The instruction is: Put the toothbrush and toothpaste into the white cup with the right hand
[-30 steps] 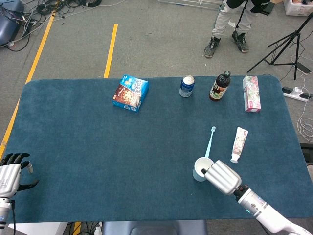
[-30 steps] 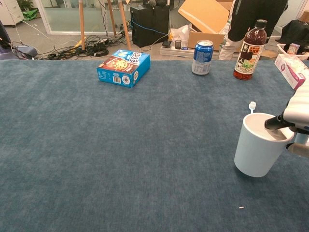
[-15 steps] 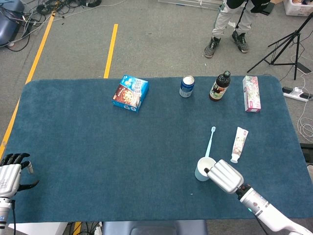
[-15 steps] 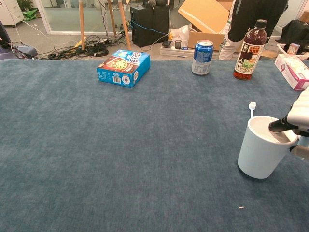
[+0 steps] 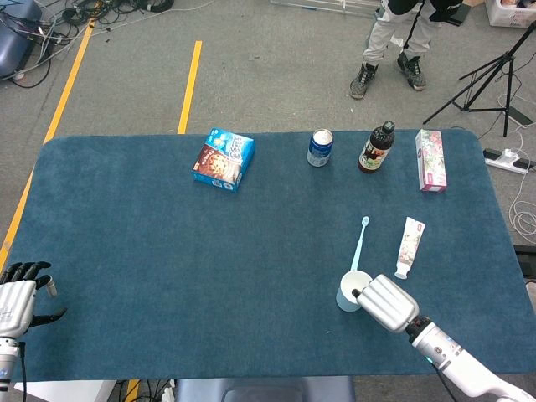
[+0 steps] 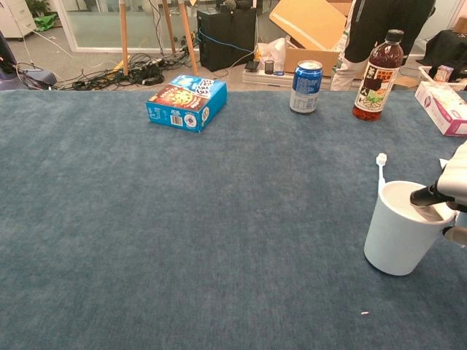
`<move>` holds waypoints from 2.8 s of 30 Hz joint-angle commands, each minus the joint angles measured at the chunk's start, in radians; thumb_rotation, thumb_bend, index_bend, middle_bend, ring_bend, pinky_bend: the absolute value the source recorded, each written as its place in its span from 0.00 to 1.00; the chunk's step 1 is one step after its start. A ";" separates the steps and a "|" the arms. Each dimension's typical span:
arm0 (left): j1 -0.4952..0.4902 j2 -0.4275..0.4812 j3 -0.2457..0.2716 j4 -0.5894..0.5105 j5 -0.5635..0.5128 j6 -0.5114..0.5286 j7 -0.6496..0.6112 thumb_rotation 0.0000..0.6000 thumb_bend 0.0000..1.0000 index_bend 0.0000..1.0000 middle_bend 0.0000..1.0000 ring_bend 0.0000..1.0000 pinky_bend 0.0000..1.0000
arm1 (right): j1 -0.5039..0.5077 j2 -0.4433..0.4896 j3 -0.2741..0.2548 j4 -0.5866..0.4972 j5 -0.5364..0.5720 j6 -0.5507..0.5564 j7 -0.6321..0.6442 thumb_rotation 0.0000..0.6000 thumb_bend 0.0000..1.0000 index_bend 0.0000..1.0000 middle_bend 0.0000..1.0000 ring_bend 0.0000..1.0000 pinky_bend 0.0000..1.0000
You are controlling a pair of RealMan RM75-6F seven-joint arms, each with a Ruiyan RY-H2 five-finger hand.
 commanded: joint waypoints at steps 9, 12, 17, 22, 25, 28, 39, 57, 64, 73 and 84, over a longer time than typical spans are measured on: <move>0.000 -0.001 0.000 -0.001 -0.001 0.000 0.003 1.00 0.00 0.58 0.25 0.18 0.14 | -0.018 0.017 0.007 -0.021 0.005 -0.016 -0.016 1.00 0.23 0.46 1.00 1.00 1.00; 0.000 -0.001 0.000 -0.001 -0.001 0.000 0.004 1.00 0.00 0.58 0.25 0.18 0.14 | -0.022 0.021 0.009 -0.026 0.006 -0.019 -0.020 1.00 0.19 0.42 1.00 1.00 1.00; -0.001 -0.001 0.000 -0.001 -0.003 -0.002 0.004 1.00 0.00 0.58 0.25 0.18 0.14 | -0.032 0.032 0.011 -0.038 -0.008 -0.009 -0.014 1.00 0.15 0.36 1.00 1.00 1.00; -0.001 -0.001 0.000 -0.001 -0.003 -0.001 0.005 1.00 0.00 0.58 0.25 0.18 0.14 | -0.046 0.054 0.011 -0.060 -0.037 0.023 -0.008 1.00 0.15 0.35 1.00 1.00 1.00; -0.002 -0.001 0.000 -0.001 -0.003 -0.002 0.006 1.00 0.00 0.58 0.25 0.18 0.14 | -0.058 0.077 0.012 -0.083 -0.060 0.050 0.000 1.00 0.15 0.35 1.00 1.00 1.00; -0.003 -0.001 0.000 -0.001 -0.005 -0.003 0.007 1.00 0.00 0.58 0.25 0.18 0.14 | -0.069 0.104 0.011 -0.110 -0.087 0.083 0.020 1.00 0.14 0.35 1.00 1.00 1.00; -0.003 -0.003 0.001 -0.003 -0.008 -0.005 0.014 1.00 0.00 0.58 0.25 0.18 0.14 | -0.101 0.212 0.035 -0.177 -0.183 0.230 0.174 1.00 0.14 0.35 1.00 1.00 1.00; -0.005 -0.003 0.001 -0.001 -0.014 -0.011 0.014 1.00 0.00 0.58 0.25 0.18 0.15 | -0.070 0.252 0.184 -0.053 0.014 0.227 0.414 1.00 0.14 0.35 1.00 1.00 1.00; -0.008 -0.008 0.002 0.003 -0.019 -0.019 0.018 1.00 0.00 0.58 0.25 0.18 0.15 | -0.036 0.188 0.206 0.068 0.102 0.131 0.476 1.00 0.14 0.35 1.00 1.00 1.00; -0.008 -0.006 0.002 0.002 -0.019 -0.019 0.013 1.00 0.00 0.58 0.25 0.18 0.16 | 0.006 0.122 0.217 0.187 0.163 0.028 0.507 1.00 0.14 0.35 0.97 1.00 1.00; -0.011 -0.010 0.002 0.005 -0.024 -0.025 0.020 1.00 0.00 0.58 0.25 0.18 0.17 | 0.045 0.027 0.184 0.341 0.140 -0.052 0.530 1.00 0.14 0.35 0.94 0.98 1.00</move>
